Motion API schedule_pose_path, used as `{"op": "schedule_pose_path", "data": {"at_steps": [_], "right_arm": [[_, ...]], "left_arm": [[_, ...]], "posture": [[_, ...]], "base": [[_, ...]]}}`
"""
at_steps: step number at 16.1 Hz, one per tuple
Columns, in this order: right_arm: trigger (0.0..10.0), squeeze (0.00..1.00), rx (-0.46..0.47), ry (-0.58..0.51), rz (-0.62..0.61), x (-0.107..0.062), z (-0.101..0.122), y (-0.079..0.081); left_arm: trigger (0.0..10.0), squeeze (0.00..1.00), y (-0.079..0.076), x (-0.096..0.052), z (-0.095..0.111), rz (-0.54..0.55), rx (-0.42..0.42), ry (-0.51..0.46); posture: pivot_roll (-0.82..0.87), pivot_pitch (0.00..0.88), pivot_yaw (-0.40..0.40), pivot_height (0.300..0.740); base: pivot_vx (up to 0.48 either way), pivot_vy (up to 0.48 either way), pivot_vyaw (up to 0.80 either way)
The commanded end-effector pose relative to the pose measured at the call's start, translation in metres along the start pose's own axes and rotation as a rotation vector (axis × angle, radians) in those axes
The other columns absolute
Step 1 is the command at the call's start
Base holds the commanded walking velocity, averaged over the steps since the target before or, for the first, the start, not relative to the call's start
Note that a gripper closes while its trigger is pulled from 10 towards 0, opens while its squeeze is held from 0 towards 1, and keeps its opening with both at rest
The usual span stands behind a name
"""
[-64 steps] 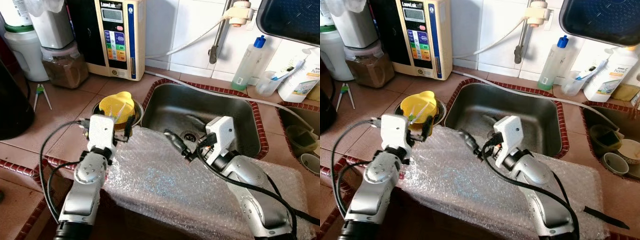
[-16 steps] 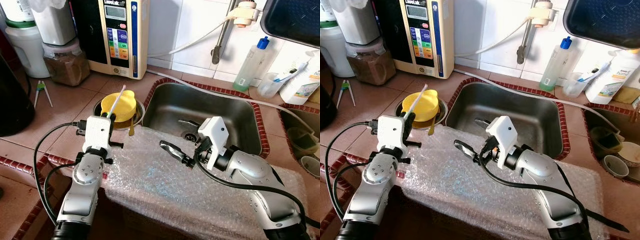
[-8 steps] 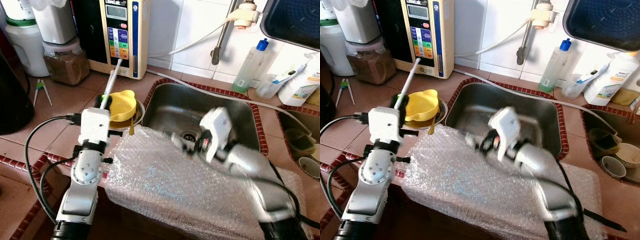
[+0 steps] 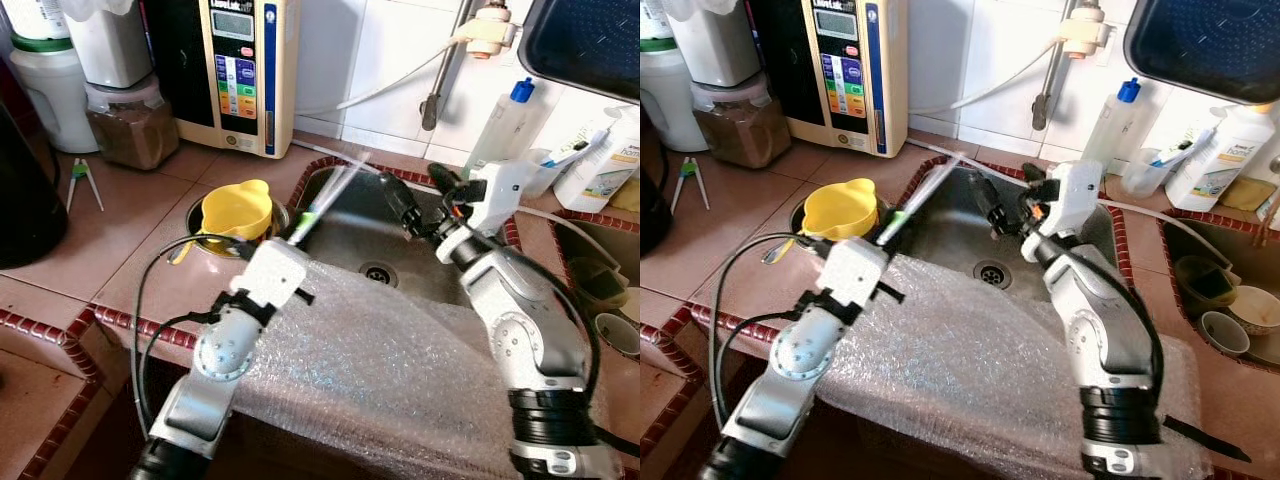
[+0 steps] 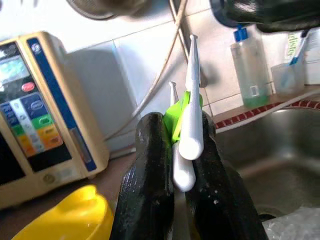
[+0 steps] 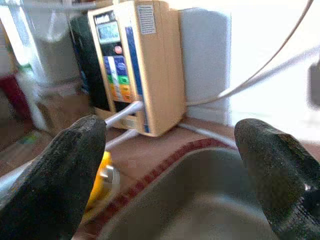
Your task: Kitchen organization
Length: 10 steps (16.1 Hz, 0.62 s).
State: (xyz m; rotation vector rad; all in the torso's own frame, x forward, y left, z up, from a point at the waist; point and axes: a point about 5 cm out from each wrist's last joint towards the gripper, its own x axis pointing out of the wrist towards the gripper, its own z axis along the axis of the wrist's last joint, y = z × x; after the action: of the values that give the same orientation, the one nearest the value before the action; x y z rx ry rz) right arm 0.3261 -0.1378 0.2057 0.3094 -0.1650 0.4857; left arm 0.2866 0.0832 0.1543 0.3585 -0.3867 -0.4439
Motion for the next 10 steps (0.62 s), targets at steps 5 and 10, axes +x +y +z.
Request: {"op": "schedule_pose_path", "data": {"at_steps": [5, 10], "right_arm": [[10.0, 0.00, 0.251, 0.050, 0.100, -0.002, -0.002, 0.010], [4.7, 0.00, 0.367, 0.108, 0.102, 0.008, -0.020, 0.019]], "left_arm": [[0.0, 0.00, -0.005, 0.006, 0.000, -0.034, 0.018, -0.009], [0.0, 0.00, -0.005, 0.007, -0.003, -0.039, 0.028, -0.014]], "posture": [[-0.01, 0.000, -0.088, 0.740], [0.00, 0.000, -0.085, 0.740]], "base": [[0.000, 0.000, 0.00], [0.000, 0.000, 0.00]]}}
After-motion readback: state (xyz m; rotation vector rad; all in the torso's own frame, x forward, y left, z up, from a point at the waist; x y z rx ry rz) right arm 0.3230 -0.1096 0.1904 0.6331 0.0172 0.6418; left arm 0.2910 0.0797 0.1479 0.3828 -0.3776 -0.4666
